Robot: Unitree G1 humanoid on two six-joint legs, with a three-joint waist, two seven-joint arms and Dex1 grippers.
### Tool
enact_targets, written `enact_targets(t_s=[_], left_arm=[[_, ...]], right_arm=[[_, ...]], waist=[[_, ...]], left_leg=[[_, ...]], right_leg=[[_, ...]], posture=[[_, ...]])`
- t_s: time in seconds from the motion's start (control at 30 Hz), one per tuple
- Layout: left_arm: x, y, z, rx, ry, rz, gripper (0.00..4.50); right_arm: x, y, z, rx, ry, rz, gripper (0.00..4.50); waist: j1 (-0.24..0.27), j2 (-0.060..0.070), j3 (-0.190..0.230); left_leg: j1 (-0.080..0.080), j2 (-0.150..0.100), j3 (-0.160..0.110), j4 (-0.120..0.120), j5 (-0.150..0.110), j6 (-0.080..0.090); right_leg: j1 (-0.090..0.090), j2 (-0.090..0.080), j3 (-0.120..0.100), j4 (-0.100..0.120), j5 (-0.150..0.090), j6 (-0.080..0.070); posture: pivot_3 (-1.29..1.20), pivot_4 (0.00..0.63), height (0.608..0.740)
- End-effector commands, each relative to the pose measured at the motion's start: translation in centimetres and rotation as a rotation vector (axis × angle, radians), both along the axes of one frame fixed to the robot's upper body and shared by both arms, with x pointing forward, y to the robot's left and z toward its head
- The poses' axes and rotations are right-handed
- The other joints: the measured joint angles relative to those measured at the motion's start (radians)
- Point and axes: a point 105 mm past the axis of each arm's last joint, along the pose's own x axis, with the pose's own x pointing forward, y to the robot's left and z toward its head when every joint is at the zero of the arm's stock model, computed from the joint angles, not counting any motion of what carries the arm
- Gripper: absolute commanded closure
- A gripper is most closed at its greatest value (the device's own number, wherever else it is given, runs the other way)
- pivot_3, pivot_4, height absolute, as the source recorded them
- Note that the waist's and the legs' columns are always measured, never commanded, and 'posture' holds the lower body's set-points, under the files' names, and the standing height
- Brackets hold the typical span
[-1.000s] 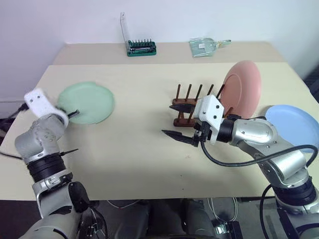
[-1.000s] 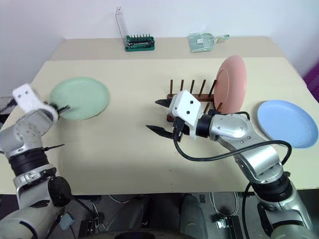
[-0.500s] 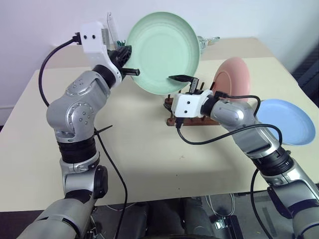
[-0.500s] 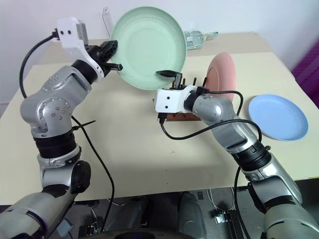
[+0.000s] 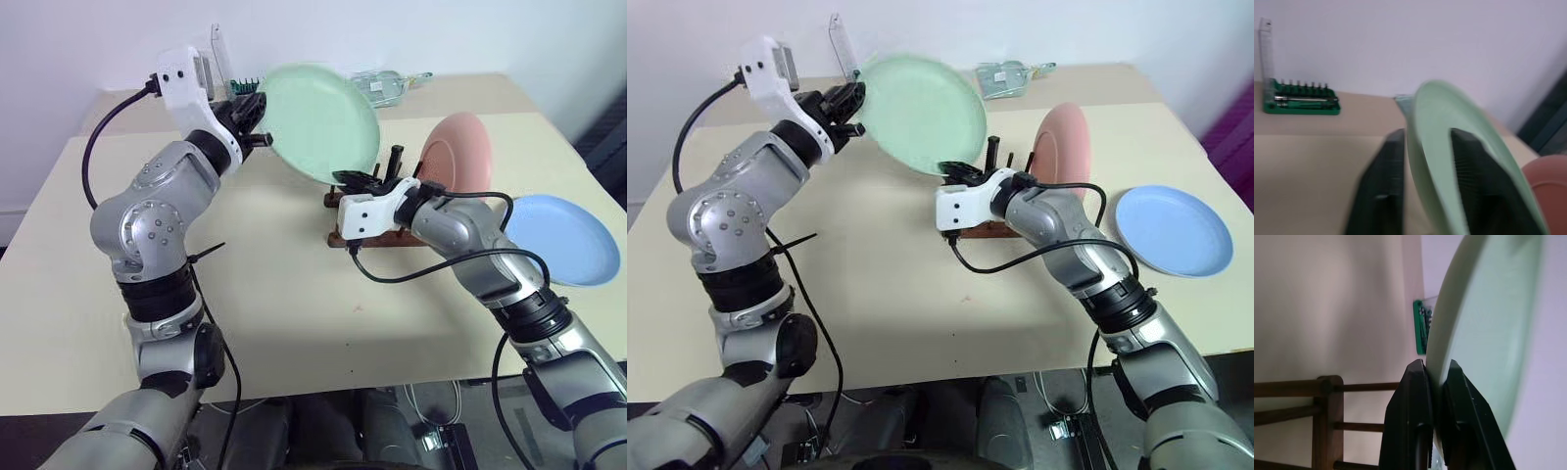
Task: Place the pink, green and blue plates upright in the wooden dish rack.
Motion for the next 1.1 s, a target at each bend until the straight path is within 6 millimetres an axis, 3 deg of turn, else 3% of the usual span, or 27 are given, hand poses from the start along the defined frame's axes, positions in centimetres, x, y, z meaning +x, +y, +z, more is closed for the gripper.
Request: enact_targets(t_s=[0.03,0.07,0.13,0.17,0.23,0.3,0.37,0.43,0.53,0.6,0.77,1.0,1.1], left_arm=[[-0.5,0.9,2.6,-0.103,-0.078,0.025,1.08],[-0.1,3.3,3.8,-0.202,-0.113,0.117,0.67],[0.2,8.2,5.0,-0.251,-0.182,0.34,0.67],[0.2,9.4,5.2,-0.221,-0.203,0.405,0.67],[0.0,9.9,5.3,0.001,-0.288,0.452,0.67],[0.3,8.6,2.7,0.242,-0.304,0.359,0.67],[0.1,6.4,-1.0,0.376,-0.27,0.185,0.67],[-0.4,4.9,-3.5,0.431,-0.243,0.064,0.67],[-2.7,1.5,-9.9,0.607,-0.142,-0.232,0.67],[-4.4,0.4,-12.3,0.654,-0.101,-0.384,0.67],[-7.7,-1.7,-14.8,0.676,-0.028,-0.639,0.67],[-8.0,-1.9,-14.7,0.691,-0.029,-0.664,0.67],[-8.2,-1.9,-14.7,0.692,-0.031,-0.666,0.67]], right_arm=[[-0.4,-0.3,2.6,0.051,-0.105,0.0,4.5],[-0.5,-0.5,3.1,0.103,-0.102,-0.003,4.5],[-0.9,-1.3,4.3,0.235,-0.083,-0.005,4.5],[-1.0,-1.6,4.8,0.285,-0.073,-0.005,4.5],[-1.6,-2.2,6.3,0.44,-0.018,0.029,4.5],[-2.9,-2.9,7.8,0.68,0.144,0.106,4.5],[-3.9,-4.0,8.8,0.904,0.309,0.155,4.5],[-4.5,-4.6,9.2,1.032,0.419,0.182,4.5],[-5.9,-5.7,9.1,1.233,0.611,0.211,4.5],[-6.4,-6.0,8.5,1.228,0.658,0.181,4.5],[-6.8,-7.0,6.8,1.232,0.773,0.1,4.5],[-6.9,-7.7,5.3,1.185,0.848,0.033,4.5],[-6.3,-8.2,3.5,1.181,0.915,-0.04,4.5]], waist=[[0.0,0.0,0.0],[0.0,0.0,0.0],[-0.002,-0.001,0.001],[-0.007,-0.001,0.001],[-0.011,0.0,0.0],[-0.009,0.001,0.0],[0.0,0.001,0.0],[0.014,0.001,0.0],[0.018,0.002,0.0],[0.018,0.003,0.001],[0.018,0.006,0.001],[0.019,0.007,0.001],[0.019,0.007,0.001]], left_leg=[[0.0,0.0,0.0,0.0,0.0,0.0],[0.0,0.0,0.0,0.0,0.0,0.0],[0.0,0.0,0.0,0.0,0.0,0.0],[0.001,0.001,0.0,0.0,0.0,0.0],[0.001,0.002,0.003,-0.002,0.0,-0.001],[0.001,0.002,0.004,-0.004,0.0,-0.001],[0.001,0.002,0.004,-0.003,0.0,0.0],[0.001,0.001,0.001,-0.001,-0.001,0.001],[0.0,0.001,0.001,0.001,-0.001,0.002],[0.0,0.001,0.002,0.0,-0.001,0.002],[0.001,0.003,0.004,-0.001,-0.001,0.002],[0.001,0.003,0.004,-0.001,-0.001,0.002],[0.001,0.003,0.005,-0.001,-0.001,0.002]], right_leg=[[0.0,0.0,0.0,0.0,0.0,0.0],[0.0,0.0,0.0,0.0,0.0,0.0],[0.0,0.0,0.0,0.0,0.0,0.0],[0.0,0.001,0.0,0.0,0.0,0.0],[-0.002,0.001,0.002,0.0,0.0,0.0],[-0.003,0.001,0.002,0.0,0.0,-0.001],[-0.003,0.001,0.002,0.0,0.001,-0.001],[0.001,0.001,0.001,0.0,0.001,-0.002],[0.001,0.001,0.001,-0.001,0.003,-0.004],[0.0,0.001,0.001,-0.001,0.003,-0.004],[-0.001,0.001,0.001,0.0,0.002,-0.004],[-0.001,0.0,0.001,-0.001,0.002,-0.004],[-0.001,0.0,0.001,-0.001,0.002,-0.004]], posture=[[0.0,0.15,0.735],[0.0,0.15,0.735],[0.0,0.15,0.735],[0.0,0.15,0.735],[0.0,0.15,0.735],[0.0,0.15,0.735],[0.0,0.15,0.735],[0.0,0.15,0.735],[0.0,0.15,0.735],[0.0,0.15,0.735],[0.0,0.15,0.735],[0.0,0.15,0.735],[0.0,0.15,0.735]])
